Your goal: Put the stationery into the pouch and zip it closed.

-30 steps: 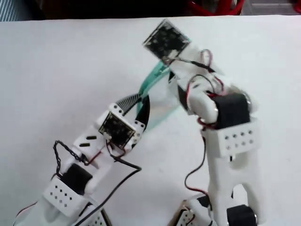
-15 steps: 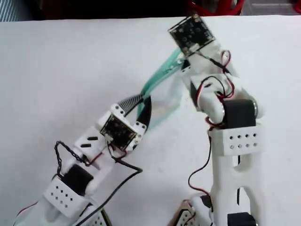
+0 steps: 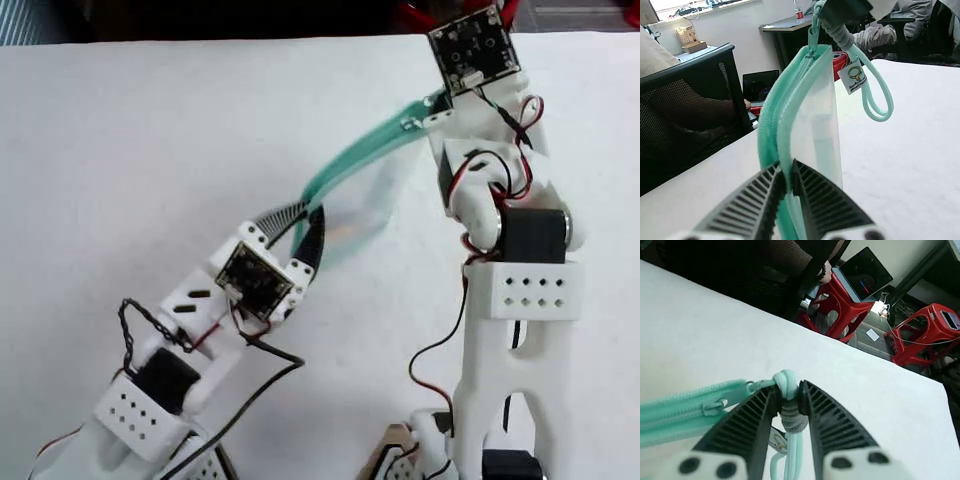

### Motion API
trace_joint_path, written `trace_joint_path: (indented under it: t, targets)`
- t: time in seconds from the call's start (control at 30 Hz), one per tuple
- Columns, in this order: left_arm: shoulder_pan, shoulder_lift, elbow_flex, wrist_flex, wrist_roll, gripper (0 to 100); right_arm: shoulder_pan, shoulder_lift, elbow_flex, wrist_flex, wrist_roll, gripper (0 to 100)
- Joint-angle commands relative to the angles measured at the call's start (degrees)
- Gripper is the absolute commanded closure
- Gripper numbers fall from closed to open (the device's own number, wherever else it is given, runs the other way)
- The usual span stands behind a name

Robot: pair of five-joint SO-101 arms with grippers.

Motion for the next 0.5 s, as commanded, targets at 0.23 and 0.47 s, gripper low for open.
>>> trace_joint_path:
  t: [0.23, 0.47]
  targets:
    - [-0.6, 0.2, 0.4, -0.2, -0.4, 98, 6.2, 3.4, -1.3, -5.4, -0.9, 98.0]
    - [-1.2, 0.0, 0.4, -0.2, -0.4, 98, 5.4, 6.8, -1.4, -5.1, -0.9, 98.0]
